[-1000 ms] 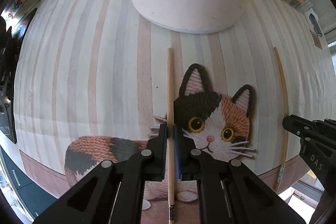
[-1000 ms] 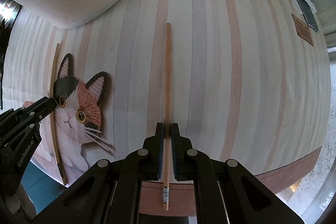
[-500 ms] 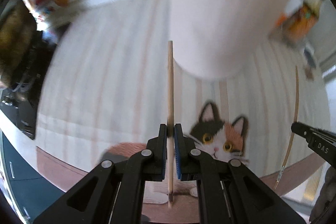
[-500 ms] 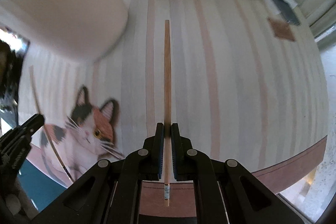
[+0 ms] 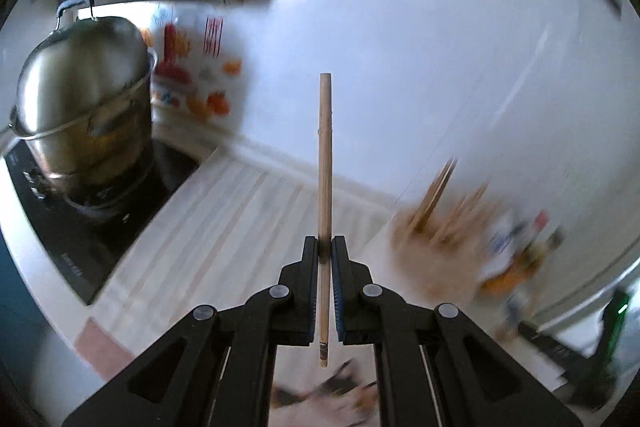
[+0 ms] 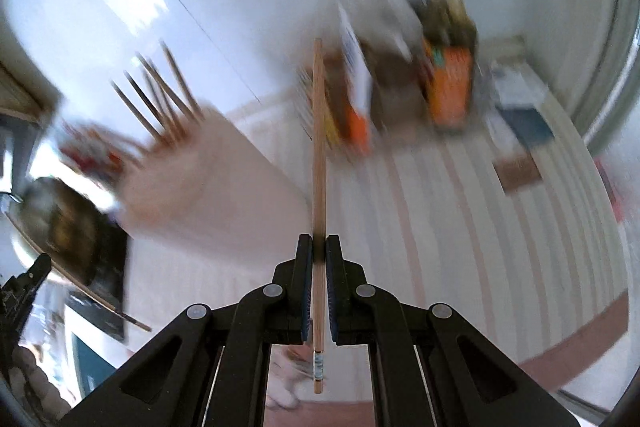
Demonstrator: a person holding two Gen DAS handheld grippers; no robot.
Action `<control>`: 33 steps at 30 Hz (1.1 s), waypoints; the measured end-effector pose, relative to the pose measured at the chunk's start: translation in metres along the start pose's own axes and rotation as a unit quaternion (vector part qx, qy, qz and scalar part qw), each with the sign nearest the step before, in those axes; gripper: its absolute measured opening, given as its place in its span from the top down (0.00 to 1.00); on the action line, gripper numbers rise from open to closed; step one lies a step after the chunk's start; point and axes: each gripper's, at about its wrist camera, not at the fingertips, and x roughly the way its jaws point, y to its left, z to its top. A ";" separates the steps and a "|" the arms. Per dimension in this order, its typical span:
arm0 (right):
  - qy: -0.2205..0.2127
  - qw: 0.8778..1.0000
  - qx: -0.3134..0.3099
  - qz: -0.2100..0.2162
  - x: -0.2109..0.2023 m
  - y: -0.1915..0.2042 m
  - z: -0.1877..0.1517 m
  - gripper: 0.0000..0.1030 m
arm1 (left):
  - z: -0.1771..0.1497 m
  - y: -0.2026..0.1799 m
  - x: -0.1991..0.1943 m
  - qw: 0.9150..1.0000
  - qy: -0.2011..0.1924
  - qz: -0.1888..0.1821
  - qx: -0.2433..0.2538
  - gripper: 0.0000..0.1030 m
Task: Organize utensils
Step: 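Carry both chopsticks above the cream holder and lower them in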
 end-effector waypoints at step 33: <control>-0.154 0.986 -0.005 0.065 0.065 0.083 0.100 0.93 | 0.048 -0.094 0.106 0.997 -0.003 -0.039 0.070 0.95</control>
